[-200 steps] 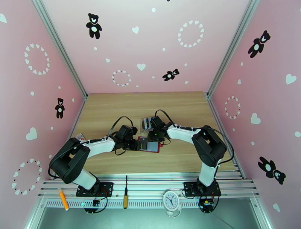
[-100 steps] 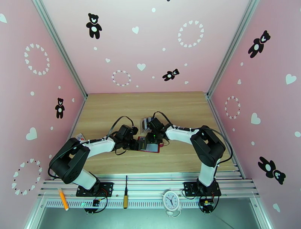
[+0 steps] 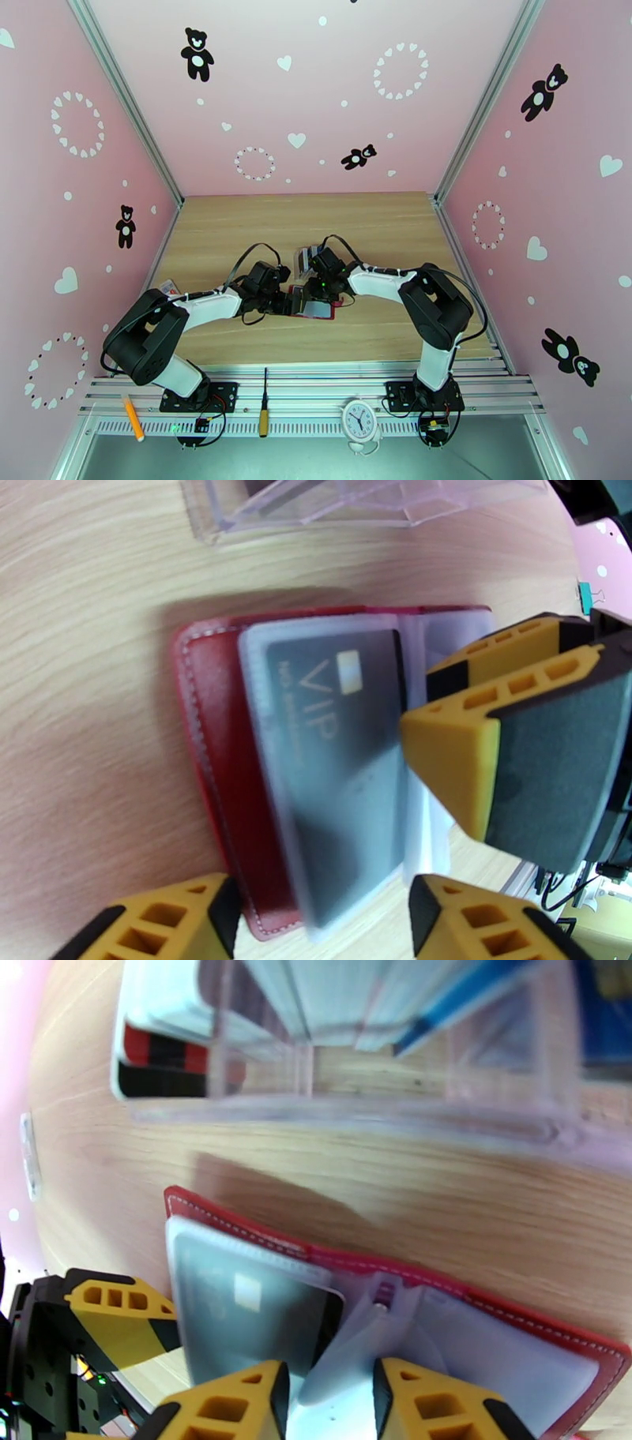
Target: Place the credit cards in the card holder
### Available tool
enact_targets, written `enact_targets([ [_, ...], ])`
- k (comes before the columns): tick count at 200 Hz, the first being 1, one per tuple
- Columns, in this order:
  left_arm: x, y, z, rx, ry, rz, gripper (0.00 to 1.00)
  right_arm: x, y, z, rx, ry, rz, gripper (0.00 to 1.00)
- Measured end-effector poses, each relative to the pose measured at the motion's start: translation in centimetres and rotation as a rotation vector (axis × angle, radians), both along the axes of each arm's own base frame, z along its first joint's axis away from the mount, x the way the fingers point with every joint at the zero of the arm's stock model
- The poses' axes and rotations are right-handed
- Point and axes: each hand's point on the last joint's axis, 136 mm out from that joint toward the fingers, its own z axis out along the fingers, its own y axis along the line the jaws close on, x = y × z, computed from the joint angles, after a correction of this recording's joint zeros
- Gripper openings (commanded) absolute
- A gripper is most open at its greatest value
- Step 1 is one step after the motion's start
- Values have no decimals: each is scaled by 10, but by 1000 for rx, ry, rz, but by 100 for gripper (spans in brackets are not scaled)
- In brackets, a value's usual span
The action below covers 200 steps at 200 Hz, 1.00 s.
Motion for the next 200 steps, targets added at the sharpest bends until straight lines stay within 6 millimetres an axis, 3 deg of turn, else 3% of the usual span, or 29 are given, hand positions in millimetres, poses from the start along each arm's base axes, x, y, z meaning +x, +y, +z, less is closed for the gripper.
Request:
enact_targets([
  [99, -1, -1, 0, -2, 0, -3, 65, 3, 20, 7, 146, -5, -76, 36],
  [200, 2, -3, -2, 16, 9, -10, 64, 0, 20, 12, 176, 45, -111, 36],
])
